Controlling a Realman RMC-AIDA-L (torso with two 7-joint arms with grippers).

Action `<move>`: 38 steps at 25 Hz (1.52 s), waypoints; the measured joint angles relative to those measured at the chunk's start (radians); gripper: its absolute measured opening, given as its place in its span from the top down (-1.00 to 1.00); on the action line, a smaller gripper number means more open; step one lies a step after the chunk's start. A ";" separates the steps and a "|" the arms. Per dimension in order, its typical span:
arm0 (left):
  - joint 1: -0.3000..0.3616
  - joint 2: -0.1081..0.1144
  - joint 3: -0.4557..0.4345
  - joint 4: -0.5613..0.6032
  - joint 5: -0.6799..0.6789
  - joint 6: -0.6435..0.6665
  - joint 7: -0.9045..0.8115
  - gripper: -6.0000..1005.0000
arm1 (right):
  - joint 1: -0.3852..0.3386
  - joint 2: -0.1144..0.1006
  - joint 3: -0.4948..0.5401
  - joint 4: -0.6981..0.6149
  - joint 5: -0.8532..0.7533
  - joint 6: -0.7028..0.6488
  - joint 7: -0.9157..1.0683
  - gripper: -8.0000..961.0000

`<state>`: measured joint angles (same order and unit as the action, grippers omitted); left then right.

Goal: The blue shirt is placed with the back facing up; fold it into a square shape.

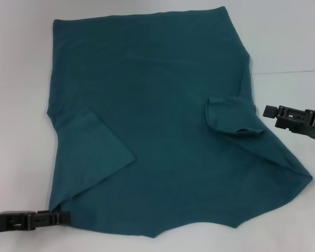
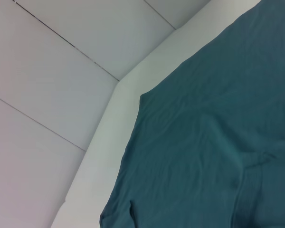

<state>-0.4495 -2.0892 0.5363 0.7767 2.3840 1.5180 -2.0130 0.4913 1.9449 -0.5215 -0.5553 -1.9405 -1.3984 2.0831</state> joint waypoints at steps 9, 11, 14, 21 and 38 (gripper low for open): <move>-0.004 0.003 -0.004 0.006 0.025 -0.005 -0.021 -0.74 | -0.004 0.000 0.000 0.000 0.001 0.001 0.000 -0.87; -0.005 0.003 -0.005 0.007 0.026 -0.006 -0.024 -0.74 | -0.004 0.000 0.000 0.000 0.001 0.003 0.000 -0.87; -0.007 0.003 -0.006 0.008 0.026 -0.006 -0.024 -0.74 | -0.004 0.000 0.000 0.000 0.002 0.004 0.000 -0.87; -0.016 0.003 -0.001 0.007 0.026 -0.009 -0.024 -0.74 | -0.004 0.000 0.001 0.000 0.002 0.004 0.000 -0.87; -0.020 0.003 0.001 0.001 0.026 -0.010 -0.024 -0.74 | -0.005 -0.002 0.002 0.000 0.002 -0.002 0.000 -0.87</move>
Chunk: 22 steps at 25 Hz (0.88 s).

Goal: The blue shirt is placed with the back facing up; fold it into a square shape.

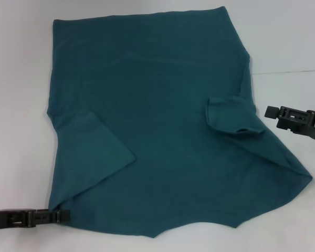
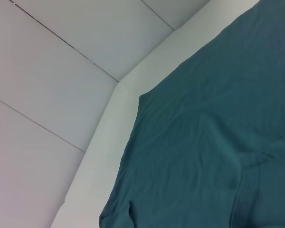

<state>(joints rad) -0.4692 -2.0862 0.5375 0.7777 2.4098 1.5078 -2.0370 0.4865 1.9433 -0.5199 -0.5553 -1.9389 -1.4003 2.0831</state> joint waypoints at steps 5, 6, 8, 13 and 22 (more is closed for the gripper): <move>-0.001 -0.002 0.001 -0.003 0.000 0.000 0.000 -0.74 | -0.002 0.000 0.000 0.000 0.000 0.000 0.000 -0.87; -0.002 -0.003 0.003 -0.004 0.000 0.000 0.000 -0.74 | -0.002 0.000 0.000 0.000 0.000 0.000 0.000 -0.87; -0.006 -0.006 0.005 -0.005 0.000 0.003 0.000 -0.74 | -0.002 0.000 0.000 0.000 0.000 0.000 0.000 -0.87; -0.022 -0.012 0.013 -0.005 -0.007 0.020 0.003 -0.74 | -0.002 0.000 0.002 0.000 0.000 0.000 0.000 -0.87; -0.060 -0.025 0.024 -0.038 -0.009 0.040 0.007 -0.74 | -0.004 0.000 0.002 0.000 0.000 0.004 0.000 -0.87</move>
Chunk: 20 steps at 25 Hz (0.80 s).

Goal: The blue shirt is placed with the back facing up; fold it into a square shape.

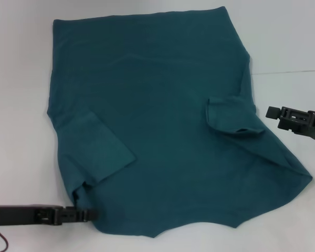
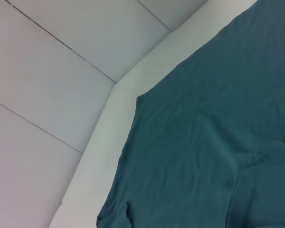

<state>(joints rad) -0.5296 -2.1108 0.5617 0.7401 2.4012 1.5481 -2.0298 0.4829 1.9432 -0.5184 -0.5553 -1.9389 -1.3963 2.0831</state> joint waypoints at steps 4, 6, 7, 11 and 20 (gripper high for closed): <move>-0.010 0.000 0.018 -0.016 0.001 -0.004 0.000 -0.74 | -0.001 0.000 0.000 0.000 0.000 0.000 0.000 -0.87; -0.011 0.000 0.018 -0.016 0.003 -0.004 -0.001 -0.74 | -0.001 0.000 0.000 0.000 0.000 0.000 0.000 -0.87; -0.011 0.000 0.018 -0.016 0.003 -0.003 -0.001 -0.74 | -0.001 0.000 0.000 0.000 0.000 0.000 0.000 -0.87; -0.008 0.001 0.018 -0.016 0.003 0.000 -0.004 -0.74 | -0.001 0.000 0.000 0.000 0.000 0.000 0.000 -0.87; -0.009 0.002 0.018 -0.016 0.007 0.015 -0.006 -0.74 | -0.002 0.000 0.000 0.000 0.000 0.001 0.000 -0.87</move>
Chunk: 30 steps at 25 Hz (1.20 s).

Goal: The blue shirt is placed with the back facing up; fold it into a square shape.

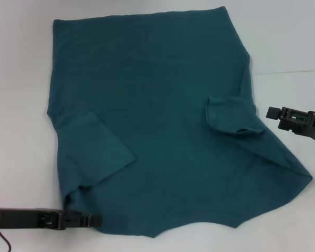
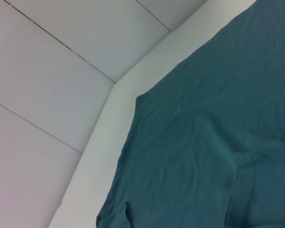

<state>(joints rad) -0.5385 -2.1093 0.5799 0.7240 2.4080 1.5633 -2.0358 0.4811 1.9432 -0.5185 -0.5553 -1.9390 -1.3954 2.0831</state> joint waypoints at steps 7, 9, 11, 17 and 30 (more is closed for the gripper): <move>0.002 -0.001 0.000 0.000 0.000 0.003 -0.001 -0.74 | -0.001 0.000 0.003 0.000 0.000 0.001 0.000 -0.87; 0.003 -0.001 -0.001 0.000 0.000 -0.002 -0.001 -0.74 | -0.001 0.000 0.004 0.000 0.000 0.001 0.000 -0.87; 0.003 0.002 -0.002 0.000 0.002 -0.011 -0.007 -0.74 | -0.002 0.000 0.005 0.000 0.000 0.001 0.000 -0.87; 0.009 0.012 -0.004 0.005 0.007 -0.028 -0.027 -0.74 | -0.004 0.000 0.018 0.000 0.000 -0.002 0.000 -0.87; 0.011 0.017 -0.001 0.002 0.007 -0.028 -0.059 -0.74 | -0.006 -0.001 0.026 0.000 -0.001 -0.004 0.000 -0.87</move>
<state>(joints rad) -0.5276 -2.0926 0.5789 0.7263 2.4149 1.5356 -2.0944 0.4755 1.9418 -0.4923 -0.5553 -1.9396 -1.3996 2.0831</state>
